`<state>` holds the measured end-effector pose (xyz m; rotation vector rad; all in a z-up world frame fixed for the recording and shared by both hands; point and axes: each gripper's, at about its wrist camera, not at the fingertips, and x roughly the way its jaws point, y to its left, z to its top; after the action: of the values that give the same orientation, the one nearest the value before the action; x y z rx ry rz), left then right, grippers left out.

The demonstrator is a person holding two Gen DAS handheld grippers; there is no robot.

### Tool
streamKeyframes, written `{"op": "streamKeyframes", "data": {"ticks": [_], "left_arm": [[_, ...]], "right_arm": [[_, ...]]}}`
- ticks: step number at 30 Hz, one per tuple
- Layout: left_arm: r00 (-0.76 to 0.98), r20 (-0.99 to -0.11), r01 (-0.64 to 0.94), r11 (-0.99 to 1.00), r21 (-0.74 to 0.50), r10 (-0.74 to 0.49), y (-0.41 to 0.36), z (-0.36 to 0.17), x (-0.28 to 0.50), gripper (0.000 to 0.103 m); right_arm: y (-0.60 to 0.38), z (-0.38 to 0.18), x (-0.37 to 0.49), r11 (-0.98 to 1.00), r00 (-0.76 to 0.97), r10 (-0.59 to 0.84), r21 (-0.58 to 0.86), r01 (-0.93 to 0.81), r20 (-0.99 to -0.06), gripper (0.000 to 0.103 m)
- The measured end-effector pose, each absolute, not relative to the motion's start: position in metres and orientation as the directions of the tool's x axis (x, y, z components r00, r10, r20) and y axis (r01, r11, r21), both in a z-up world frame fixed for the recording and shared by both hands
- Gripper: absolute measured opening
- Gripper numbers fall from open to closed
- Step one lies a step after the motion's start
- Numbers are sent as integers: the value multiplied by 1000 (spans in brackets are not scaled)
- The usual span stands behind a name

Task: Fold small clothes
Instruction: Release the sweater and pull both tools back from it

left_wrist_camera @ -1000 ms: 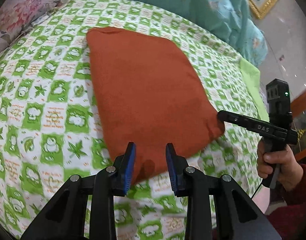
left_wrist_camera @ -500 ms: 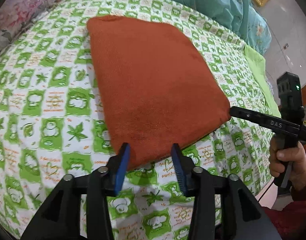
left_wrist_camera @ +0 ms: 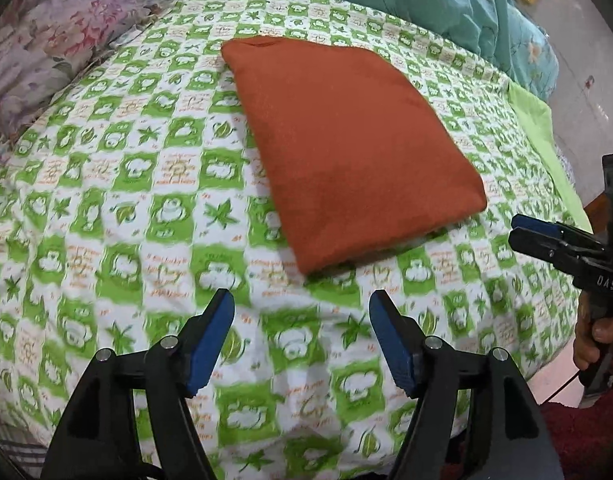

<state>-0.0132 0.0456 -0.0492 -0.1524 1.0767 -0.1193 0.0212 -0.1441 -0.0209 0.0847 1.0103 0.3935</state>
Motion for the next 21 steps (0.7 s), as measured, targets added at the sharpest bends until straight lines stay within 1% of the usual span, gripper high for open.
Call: {"op": "streamKeyframes", "data": {"ticks": [2, 7, 11, 15, 17, 21], "left_arm": [[470, -868, 25, 986, -167, -159, 48, -49, -19, 71], [494, -862, 23, 992, -120, -116, 59, -47, -44, 75], [501, -859, 18, 994, -109, -103, 64, -42, -56, 75], [546, -835, 37, 997, -64, -74, 57, -27, -59, 76], [575, -816, 47, 998, -37, -57, 52, -16, -58, 81], [621, -781, 42, 998, -47, -63, 46, 7, -48, 87]], "right_arm": [[-136, -25, 13, 929, 463, 346, 229, -290, -816, 65], [-127, -37, -12, 937, 443, 331, 235, -258, -833, 68], [-127, -37, -26, 942, 445, 324, 240, -235, -835, 68], [-134, -20, -30, 941, 477, 330, 247, -230, -814, 72], [-138, -5, -28, 941, 507, 332, 245, -232, -795, 75], [-145, 21, -21, 943, 556, 330, 242, -227, -763, 82]]}}
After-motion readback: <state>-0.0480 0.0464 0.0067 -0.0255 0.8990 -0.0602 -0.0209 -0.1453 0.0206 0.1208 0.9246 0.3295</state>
